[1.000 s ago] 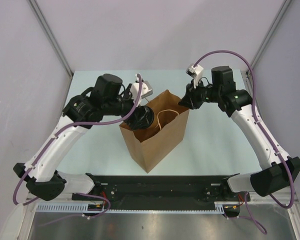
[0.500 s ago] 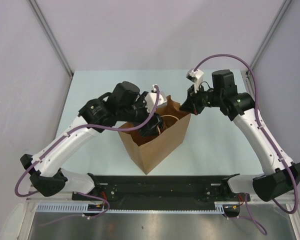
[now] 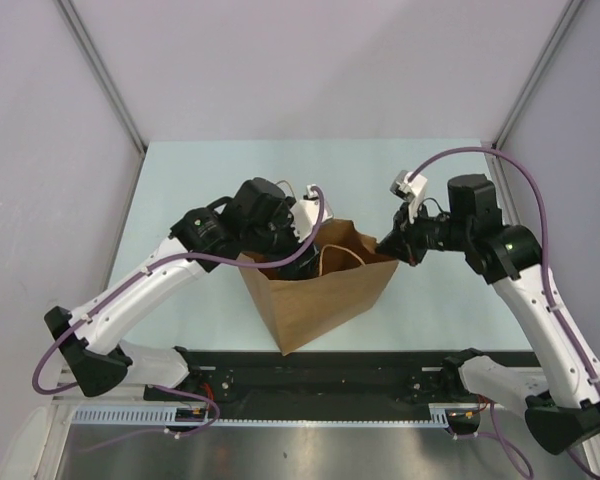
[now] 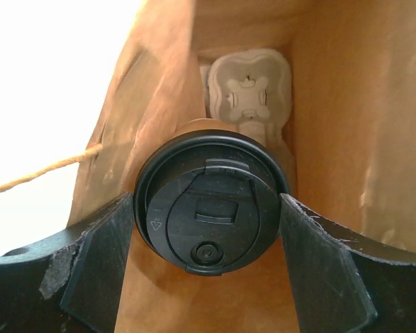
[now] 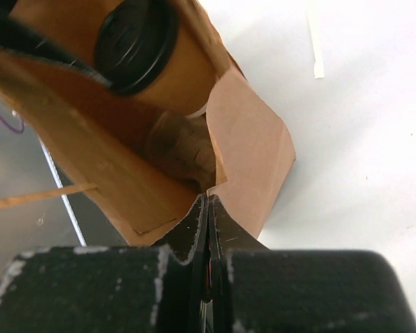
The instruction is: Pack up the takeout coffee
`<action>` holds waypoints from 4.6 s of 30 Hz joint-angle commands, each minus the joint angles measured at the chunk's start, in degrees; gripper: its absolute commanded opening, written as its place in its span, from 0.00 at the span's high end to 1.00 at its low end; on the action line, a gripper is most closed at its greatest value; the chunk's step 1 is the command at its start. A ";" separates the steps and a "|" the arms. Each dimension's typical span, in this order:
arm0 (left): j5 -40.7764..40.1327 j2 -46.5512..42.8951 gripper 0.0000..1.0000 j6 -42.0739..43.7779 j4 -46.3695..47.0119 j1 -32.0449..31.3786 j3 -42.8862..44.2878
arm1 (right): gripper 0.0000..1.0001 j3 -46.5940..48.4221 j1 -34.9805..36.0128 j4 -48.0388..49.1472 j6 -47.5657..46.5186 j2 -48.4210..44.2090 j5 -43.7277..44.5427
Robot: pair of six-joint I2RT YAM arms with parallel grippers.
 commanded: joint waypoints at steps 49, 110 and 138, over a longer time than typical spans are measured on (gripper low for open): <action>3.03 -2.64 0.94 6.44 4.96 -1.39 -10.39 | 0.26 -0.23 19.17 18.21 -17.11 -12.34 18.83; -17.36 -14.33 0.96 16.63 25.08 -5.08 -32.62 | 1.00 -2.77 26.45 35.34 -21.16 1.55 26.71; -19.48 -19.43 1.00 28.24 42.75 -8.68 -46.25 | 1.00 -12.27 37.17 39.30 -12.62 -5.93 37.10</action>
